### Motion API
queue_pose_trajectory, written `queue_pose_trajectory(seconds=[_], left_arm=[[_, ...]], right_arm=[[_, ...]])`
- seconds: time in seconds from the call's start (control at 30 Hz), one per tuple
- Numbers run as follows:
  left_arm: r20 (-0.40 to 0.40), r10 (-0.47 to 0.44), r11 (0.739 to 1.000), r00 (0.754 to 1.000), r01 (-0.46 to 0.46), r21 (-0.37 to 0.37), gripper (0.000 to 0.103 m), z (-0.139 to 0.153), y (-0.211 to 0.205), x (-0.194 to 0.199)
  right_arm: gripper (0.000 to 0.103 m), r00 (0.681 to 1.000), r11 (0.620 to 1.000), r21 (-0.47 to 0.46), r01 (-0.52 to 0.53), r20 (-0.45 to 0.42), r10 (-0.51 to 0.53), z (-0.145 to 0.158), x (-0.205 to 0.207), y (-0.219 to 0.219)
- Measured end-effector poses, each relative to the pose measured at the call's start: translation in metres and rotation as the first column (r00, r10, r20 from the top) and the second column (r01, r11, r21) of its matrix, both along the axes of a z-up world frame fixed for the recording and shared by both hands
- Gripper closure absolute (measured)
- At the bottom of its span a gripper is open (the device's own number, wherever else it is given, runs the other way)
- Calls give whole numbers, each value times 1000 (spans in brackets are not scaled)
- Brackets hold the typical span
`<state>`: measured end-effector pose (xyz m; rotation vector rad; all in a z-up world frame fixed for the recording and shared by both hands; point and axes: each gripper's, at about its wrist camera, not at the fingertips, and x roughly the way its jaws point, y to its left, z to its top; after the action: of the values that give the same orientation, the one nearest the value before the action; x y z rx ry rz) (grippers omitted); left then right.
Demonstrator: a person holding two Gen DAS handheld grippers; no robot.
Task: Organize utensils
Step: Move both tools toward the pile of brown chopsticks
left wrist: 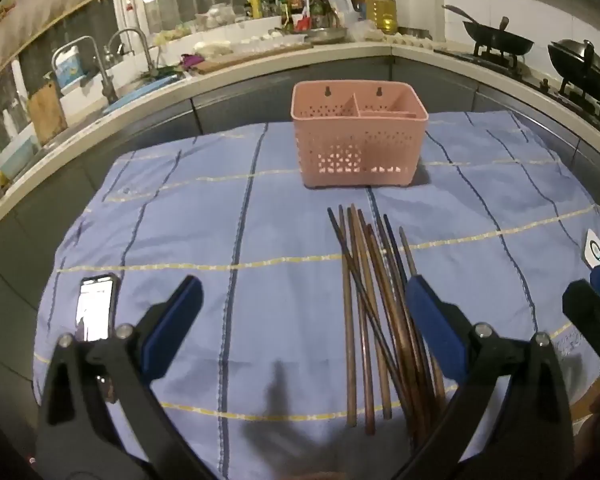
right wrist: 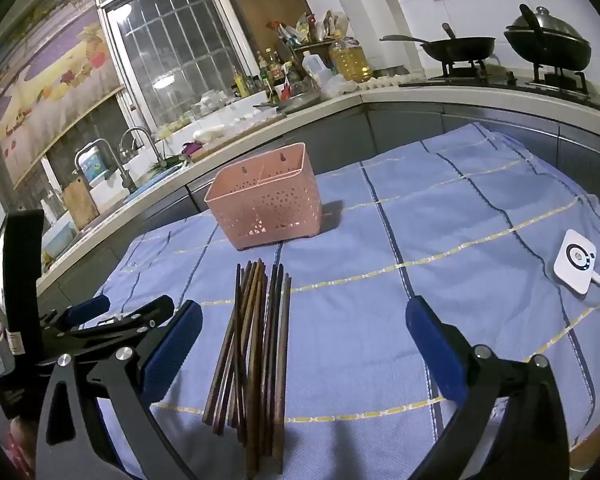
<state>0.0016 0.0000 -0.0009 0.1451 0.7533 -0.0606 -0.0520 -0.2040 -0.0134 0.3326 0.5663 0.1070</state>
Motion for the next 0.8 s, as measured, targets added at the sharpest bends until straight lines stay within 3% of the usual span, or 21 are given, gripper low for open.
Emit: queue_pose_trajectory(seconds=[0.23,0.43,0.57,0.63,0.8], left_arm=[[-37,-7,999,999,6,-38,6,-28,11,3],[-82,0,998,997,-5,-65,6,-32,12,12],[-116,13,987,993,-31,-157,7,-38,22,12],[-156,1,978,988,-33,-205,14,-43,27,13],[-177,-12,986,984,-18,-166,15,-49,31,12]], right_arm=[[3,1000,1000,3,0,-10,0,-3,-2,-3],[3,999,1000,15,6,-34,-5,-8,1,2],[3,999,1000,29,-2,-54,4,-11,3,-4],[3,998,1000,26,-11,-63,12,-13,4,-2],[3,996,999,18,-32,-78,33,-18,2,4]])
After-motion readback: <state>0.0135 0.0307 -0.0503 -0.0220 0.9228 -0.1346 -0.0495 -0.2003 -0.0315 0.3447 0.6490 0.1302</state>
